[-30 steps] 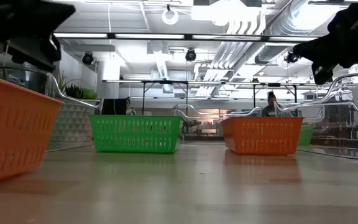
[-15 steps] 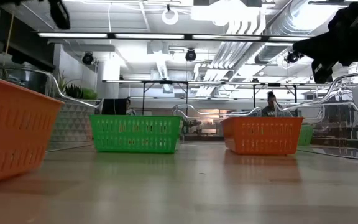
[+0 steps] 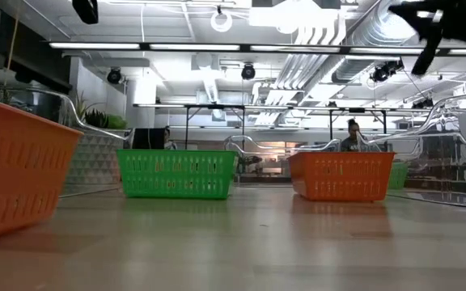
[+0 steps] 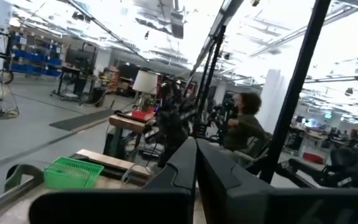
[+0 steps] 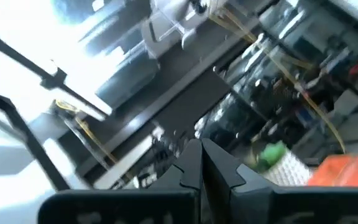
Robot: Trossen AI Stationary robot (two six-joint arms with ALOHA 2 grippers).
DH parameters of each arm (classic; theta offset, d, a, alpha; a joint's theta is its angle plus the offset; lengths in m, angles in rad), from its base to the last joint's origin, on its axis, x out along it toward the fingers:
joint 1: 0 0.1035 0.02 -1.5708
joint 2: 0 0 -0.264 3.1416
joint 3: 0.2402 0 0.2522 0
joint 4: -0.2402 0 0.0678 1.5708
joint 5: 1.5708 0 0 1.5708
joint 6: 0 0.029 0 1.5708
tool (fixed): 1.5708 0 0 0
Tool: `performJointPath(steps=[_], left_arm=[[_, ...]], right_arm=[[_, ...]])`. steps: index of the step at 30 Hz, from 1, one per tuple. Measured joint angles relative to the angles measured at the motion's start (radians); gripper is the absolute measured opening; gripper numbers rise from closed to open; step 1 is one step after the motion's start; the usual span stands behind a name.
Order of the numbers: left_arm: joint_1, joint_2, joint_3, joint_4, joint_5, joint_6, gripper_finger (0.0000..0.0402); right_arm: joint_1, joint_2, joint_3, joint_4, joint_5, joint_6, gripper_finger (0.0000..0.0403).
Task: Stack baskets by color
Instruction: Stack the top green bin on the middle green bin
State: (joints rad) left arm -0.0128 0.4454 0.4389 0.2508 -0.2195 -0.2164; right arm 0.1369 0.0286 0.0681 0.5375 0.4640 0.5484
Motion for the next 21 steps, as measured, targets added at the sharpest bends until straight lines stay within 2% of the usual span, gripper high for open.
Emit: performJointPath(steps=[3, 7, 13, 17, 21], left_arm=[[0.000, 0.000, 0.000, 0.000, -0.014, -0.012, 0.0000], [0.000, 0.002, 0.000, 0.000, -0.030, -0.016, 0.0000], [0.000, 0.001, -0.001, -0.009, -0.057, -0.051, 0.0000], [0.000, 0.001, -0.001, -0.013, -0.060, -0.053, 0.0000], [0.000, 0.001, -0.002, -0.016, -0.065, -0.060, 0.0000]], right_arm=[[0.000, 0.072, 0.106, -0.011, -0.043, -0.039, 0.0000], [0.001, 0.215, 0.283, -0.137, -0.071, -0.102, 0.0000], [0.000, 0.430, 0.551, -0.546, -0.021, -0.090, 0.0012], [0.000, 0.551, 0.695, -0.840, 0.024, 0.007, 0.0061], [0.000, 0.644, 0.794, -1.022, 0.065, 0.096, 0.0132]])
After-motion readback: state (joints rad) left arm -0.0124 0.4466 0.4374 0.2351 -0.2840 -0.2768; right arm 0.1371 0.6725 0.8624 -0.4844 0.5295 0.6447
